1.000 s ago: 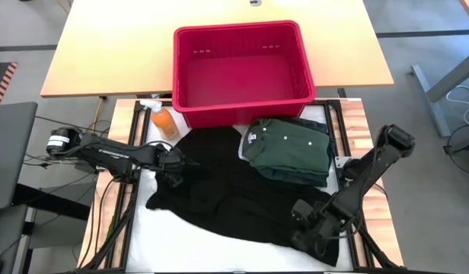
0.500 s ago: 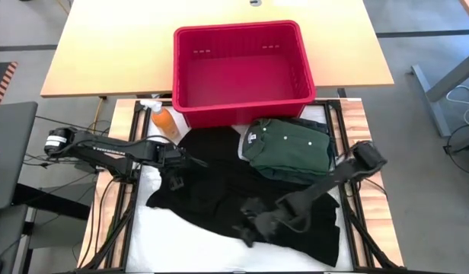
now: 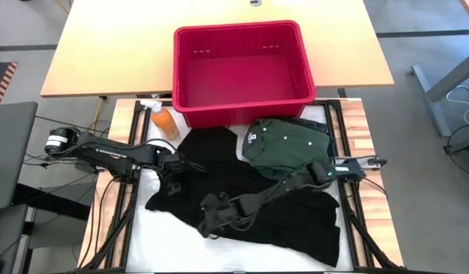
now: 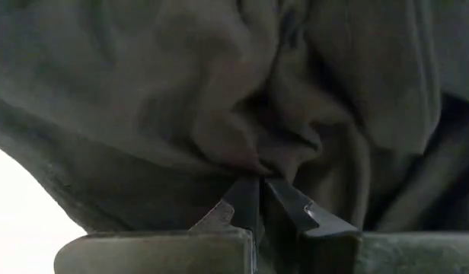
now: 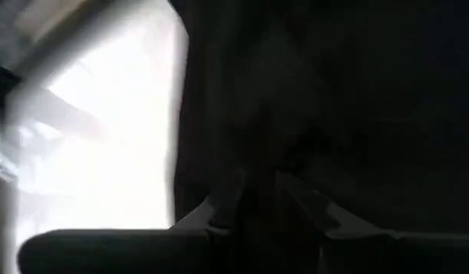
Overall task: Fold laundry
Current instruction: Fold the black shirt
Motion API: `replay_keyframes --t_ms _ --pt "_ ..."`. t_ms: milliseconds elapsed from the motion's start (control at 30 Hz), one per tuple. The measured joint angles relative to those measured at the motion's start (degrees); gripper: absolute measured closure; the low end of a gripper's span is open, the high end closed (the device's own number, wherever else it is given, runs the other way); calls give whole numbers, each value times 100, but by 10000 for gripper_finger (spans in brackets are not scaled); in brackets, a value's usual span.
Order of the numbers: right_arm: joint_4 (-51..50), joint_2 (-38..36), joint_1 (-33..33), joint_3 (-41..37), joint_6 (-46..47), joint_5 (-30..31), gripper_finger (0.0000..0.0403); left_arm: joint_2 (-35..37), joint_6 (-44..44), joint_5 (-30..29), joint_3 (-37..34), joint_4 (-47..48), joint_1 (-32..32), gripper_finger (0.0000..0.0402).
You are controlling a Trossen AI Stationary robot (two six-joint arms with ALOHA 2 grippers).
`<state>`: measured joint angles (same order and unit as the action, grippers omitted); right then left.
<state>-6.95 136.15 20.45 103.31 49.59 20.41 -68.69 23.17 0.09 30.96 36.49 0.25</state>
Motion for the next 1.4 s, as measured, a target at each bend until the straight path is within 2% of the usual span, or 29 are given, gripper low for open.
replay_keyframes --t_ms 67,167,233,367,533,667,967,1100,1267,1333,1400 --pt "-938 277 5 533 288 -331 314 4 38 -30 -6 1 0 401" --pt "-1661 469 133 1126 280 -971 331 2 115 -107 -112 -13 0 401" --pt "-1911 477 282 1276 328 -1140 343 4 141 -217 -202 -22 0 401" --pt "-2821 174 536 1276 474 -1177 364 27 179 -229 -390 -144 0 401" --pt "-3238 -260 734 1285 98 -1164 383 20 196 -239 -482 -389 19 401" --pt "-3542 -398 848 1291 167 -1170 381 16 154 -225 -485 -458 101 401" --pt "-4728 -594 1286 1260 970 -998 376 23 160 -315 -452 -429 254 401" --pt "-4765 -570 1576 969 1672 -1002 382 136 174 -805 -127 156 262 389" --pt "-4422 -610 2003 626 2418 -960 381 375 218 -1186 649 948 260 343" --pt "-4377 -622 2209 585 2686 -866 379 452 345 -1144 948 1239 260 321" --pt "-4377 -632 2405 571 2981 -668 379 560 498 -665 1222 1388 262 300"
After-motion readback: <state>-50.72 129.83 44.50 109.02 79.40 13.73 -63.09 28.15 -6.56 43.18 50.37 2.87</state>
